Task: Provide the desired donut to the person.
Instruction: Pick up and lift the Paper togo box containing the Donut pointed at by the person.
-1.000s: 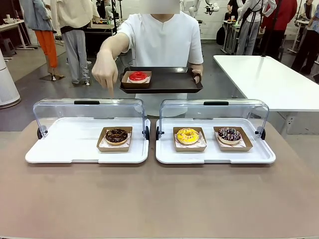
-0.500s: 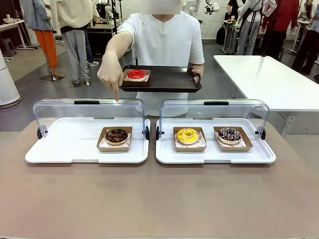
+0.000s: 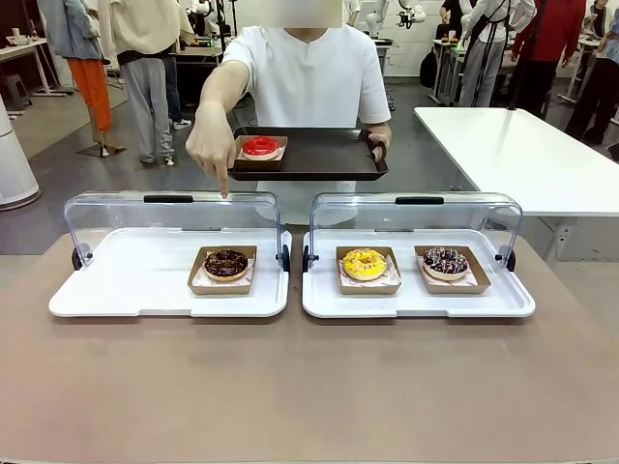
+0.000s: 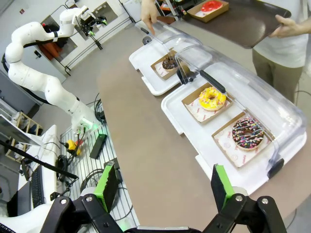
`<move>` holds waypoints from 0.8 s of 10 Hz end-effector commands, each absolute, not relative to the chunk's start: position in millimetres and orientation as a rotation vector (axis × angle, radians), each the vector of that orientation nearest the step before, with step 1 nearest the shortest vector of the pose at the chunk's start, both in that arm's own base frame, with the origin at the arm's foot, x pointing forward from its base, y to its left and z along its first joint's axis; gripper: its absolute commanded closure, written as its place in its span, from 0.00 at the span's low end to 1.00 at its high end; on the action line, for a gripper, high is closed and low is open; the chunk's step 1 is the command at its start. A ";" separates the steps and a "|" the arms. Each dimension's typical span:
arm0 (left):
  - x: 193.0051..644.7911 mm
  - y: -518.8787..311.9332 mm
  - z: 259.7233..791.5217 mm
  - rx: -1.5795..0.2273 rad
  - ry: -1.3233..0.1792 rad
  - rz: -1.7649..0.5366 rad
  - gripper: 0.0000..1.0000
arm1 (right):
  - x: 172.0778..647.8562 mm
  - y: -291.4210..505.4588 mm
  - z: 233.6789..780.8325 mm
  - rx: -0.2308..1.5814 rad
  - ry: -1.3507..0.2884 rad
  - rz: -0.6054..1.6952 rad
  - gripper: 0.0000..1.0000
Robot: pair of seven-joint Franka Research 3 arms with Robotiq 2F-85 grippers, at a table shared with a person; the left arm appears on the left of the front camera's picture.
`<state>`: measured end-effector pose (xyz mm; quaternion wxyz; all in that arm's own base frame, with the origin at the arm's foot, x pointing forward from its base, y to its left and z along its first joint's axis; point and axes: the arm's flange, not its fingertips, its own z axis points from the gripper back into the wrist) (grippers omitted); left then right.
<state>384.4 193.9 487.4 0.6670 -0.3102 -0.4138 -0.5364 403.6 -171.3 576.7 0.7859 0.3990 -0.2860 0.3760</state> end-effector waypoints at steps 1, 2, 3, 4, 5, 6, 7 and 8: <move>380.3 146.7 518.5 -0.638 -0.837 -1.314 0.00 | 402.9 -170.4 576.3 0.867 -0.622 0.814 0.00; 380.7 103.8 543.5 -0.560 -0.787 -1.450 0.00 | 402.9 -170.4 576.3 0.867 -0.622 0.814 0.00; 376.4 62.8 557.5 -0.503 -0.697 -1.568 0.00 | 402.9 -170.4 576.3 0.867 -0.622 0.814 0.00; 382.5 24.7 563.1 -0.444 -0.550 -1.644 0.00 | 402.9 -170.4 576.3 0.867 -0.622 0.814 0.00; 393.2 -9.6 557.2 -0.355 -0.409 -1.687 0.00 | 402.9 -170.4 576.3 0.867 -0.622 0.814 0.00; 406.9 -39.9 541.9 -0.339 -0.293 -1.705 0.00 | 402.9 -170.4 576.3 0.867 -0.622 0.814 0.00; 420.1 -68.6 521.1 -0.332 -0.185 -1.721 0.00 | 402.9 -170.4 576.3 0.867 -0.622 0.814 0.00; 430.3 -89.2 502.5 -0.328 -0.132 -1.720 0.00 | 402.9 -170.4 576.3 0.867 -0.622 0.814 0.00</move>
